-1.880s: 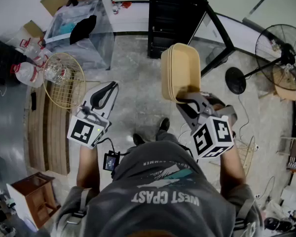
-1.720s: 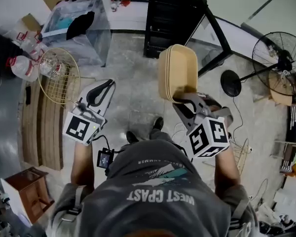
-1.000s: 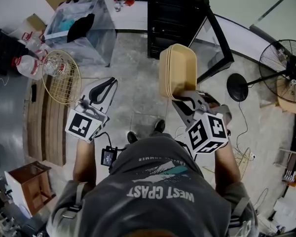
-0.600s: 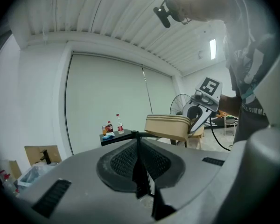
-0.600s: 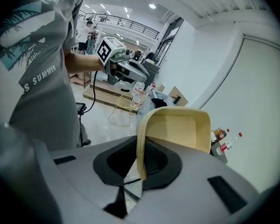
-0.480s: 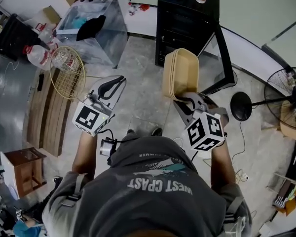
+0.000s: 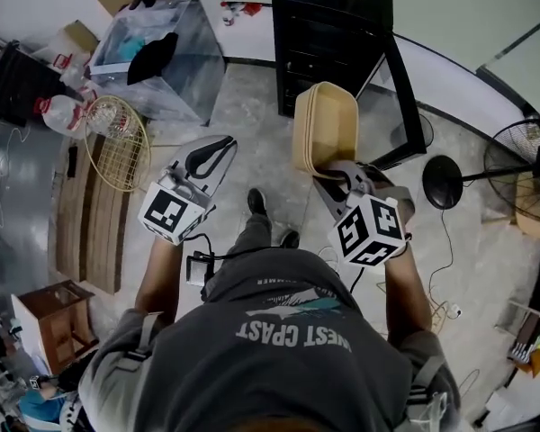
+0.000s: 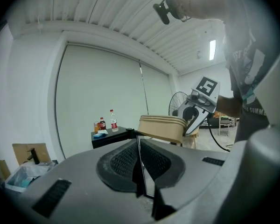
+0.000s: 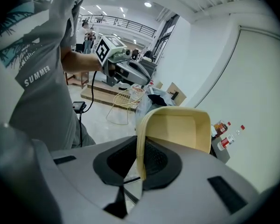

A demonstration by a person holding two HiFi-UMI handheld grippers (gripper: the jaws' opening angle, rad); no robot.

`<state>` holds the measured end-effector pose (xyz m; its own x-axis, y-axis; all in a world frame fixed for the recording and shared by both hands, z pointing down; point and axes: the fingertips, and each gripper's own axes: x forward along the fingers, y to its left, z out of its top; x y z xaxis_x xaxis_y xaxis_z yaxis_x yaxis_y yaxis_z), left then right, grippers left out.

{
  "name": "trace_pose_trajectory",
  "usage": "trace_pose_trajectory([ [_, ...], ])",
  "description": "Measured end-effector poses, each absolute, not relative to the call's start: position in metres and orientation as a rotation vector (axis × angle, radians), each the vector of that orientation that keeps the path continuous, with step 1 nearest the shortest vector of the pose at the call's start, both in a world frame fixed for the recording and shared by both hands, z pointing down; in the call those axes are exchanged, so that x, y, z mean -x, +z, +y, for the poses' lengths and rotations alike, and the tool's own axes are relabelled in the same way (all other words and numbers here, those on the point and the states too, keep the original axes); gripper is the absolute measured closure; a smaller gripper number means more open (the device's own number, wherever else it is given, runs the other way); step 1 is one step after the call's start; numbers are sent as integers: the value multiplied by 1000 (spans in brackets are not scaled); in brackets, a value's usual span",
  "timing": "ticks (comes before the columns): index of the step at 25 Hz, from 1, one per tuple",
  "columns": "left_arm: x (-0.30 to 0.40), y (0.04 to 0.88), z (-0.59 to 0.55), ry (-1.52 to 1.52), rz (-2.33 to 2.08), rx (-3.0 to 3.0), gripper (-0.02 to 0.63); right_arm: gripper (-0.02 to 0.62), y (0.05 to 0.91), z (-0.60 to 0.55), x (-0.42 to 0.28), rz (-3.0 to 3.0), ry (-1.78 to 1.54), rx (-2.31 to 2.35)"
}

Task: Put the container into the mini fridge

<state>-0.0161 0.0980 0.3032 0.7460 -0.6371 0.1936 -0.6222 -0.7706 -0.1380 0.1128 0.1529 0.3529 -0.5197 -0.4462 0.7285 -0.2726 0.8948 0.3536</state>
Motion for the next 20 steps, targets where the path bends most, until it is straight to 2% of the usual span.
trace_pose_trajectory([
  [9, -2, 296, 39, -278, 891, 2914, 569, 550, 359, 108, -116, -2093, -183, -584],
  [20, 31, 300, -39, -259, 849, 2940, 569, 551, 369, 37, -89, -2056, -132, -629],
])
